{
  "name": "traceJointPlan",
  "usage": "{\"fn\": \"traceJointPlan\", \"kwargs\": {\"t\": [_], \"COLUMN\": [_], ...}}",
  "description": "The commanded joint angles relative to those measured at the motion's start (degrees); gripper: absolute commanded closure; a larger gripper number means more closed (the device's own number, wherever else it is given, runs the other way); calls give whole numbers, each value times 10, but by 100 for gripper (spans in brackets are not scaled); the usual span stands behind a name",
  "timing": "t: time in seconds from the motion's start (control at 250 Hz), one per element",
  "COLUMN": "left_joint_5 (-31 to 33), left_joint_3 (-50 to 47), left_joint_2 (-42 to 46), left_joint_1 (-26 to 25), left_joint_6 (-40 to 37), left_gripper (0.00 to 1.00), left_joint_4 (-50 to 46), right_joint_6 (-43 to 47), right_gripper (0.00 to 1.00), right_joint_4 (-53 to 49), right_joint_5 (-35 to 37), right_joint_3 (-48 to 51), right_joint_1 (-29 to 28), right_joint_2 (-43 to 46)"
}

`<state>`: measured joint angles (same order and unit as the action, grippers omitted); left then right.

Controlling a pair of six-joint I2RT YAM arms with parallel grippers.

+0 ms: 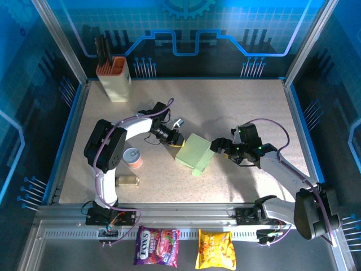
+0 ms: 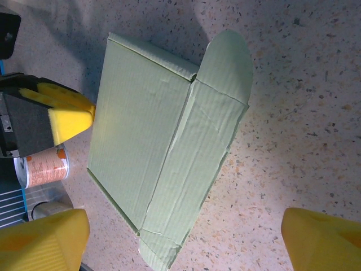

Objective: Fold the paper box

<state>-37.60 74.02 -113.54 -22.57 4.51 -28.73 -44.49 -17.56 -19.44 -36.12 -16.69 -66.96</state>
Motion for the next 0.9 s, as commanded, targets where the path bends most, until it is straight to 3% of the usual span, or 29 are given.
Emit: {"fn": "traceJointPlan", "kwargs": {"t": [0.0,0.559,0.895], "left_joint_5": [-15,36,60], "left_joint_3": [1,2,6], "left_joint_2": [-11,-15,-10], "left_joint_1": [-1,-1,1], "left_joint_6": [-4,-5,-1], "left_gripper": [79,84,84], "left_joint_4": [-2,-26,-39], "right_joint_6": [6,-35,-87], "right_gripper": [11,11,12], "right_joint_4": [-1,153,263], "right_joint_5": [-9,-98,-99], "right_joint_3": [2,29,31], "right_joint_1": [7,-16,-49], "right_joint_2": [-1,-109,-181]}}
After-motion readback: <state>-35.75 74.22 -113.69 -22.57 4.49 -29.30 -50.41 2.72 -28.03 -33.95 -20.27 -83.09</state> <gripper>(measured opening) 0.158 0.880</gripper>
